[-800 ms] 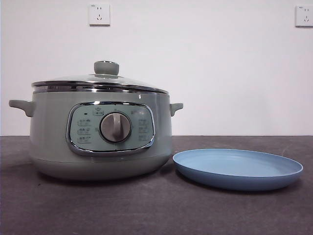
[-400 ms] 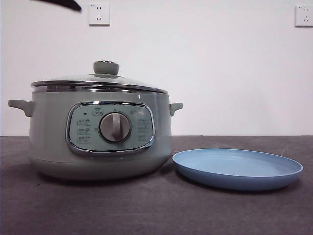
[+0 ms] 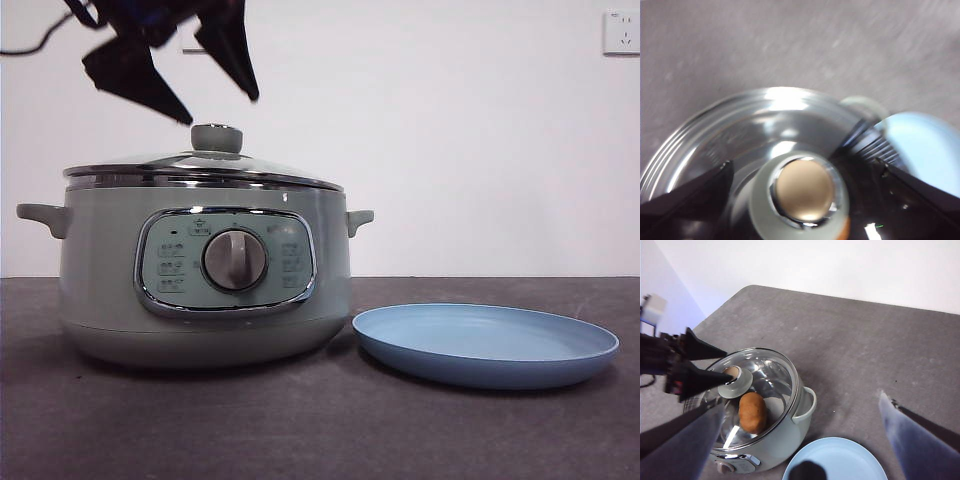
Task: Take the potato out from the steamer,put the potato on the plate,close the lid
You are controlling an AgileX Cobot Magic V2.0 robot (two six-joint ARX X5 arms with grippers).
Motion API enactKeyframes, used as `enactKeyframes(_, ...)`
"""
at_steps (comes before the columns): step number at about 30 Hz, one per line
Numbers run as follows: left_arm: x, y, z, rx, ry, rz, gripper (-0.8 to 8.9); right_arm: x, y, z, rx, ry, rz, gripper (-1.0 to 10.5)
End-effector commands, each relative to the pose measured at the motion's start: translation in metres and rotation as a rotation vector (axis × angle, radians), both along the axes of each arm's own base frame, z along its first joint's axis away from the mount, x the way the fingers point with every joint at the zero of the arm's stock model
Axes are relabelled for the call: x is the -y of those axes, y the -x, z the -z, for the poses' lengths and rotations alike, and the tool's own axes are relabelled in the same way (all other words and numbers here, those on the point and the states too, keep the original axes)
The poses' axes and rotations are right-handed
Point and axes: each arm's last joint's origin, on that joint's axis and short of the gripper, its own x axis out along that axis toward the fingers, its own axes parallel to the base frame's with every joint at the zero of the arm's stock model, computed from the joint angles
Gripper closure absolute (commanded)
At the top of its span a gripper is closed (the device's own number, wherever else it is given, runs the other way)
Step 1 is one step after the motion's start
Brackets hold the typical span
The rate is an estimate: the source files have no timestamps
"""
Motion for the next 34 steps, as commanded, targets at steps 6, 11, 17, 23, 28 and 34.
enactKeyframes(6,0.006,-0.007,0.019,-0.067,-0.064,0.016,6.20,0.000,0.001,-0.001,-0.002,-0.010,0.004,2.6)
enactKeyframes(11,0.006,-0.007,0.019,-0.064,-0.082,0.034,8.22,0.000,0.001,-0.001,-0.002,-0.010,0.004,2.6)
enactKeyframes(17,0.006,-0.008,0.012,-0.037,-0.073,0.034,8.22,0.000,0.001,-0.001,-0.005,-0.013,0.006,2.6)
enactKeyframes(23,0.005,-0.007,-0.040,0.063,-0.054,0.047,8.22,-0.001,0.000,-0.003,0.009,-0.032,0.002,2.6)
enactKeyframes(28,-0.003,0.006,-0.109,0.195,-0.055,0.069,8.22,-0.009,0.000,-0.006,0.034,-0.051,-0.028,2.6)
enactKeyframes(34,-0.028,0.046,-0.185,0.346,-0.037,0.054,8.22,-0.037,-0.005,-0.004,0.037,-0.054,-0.149,2.6)
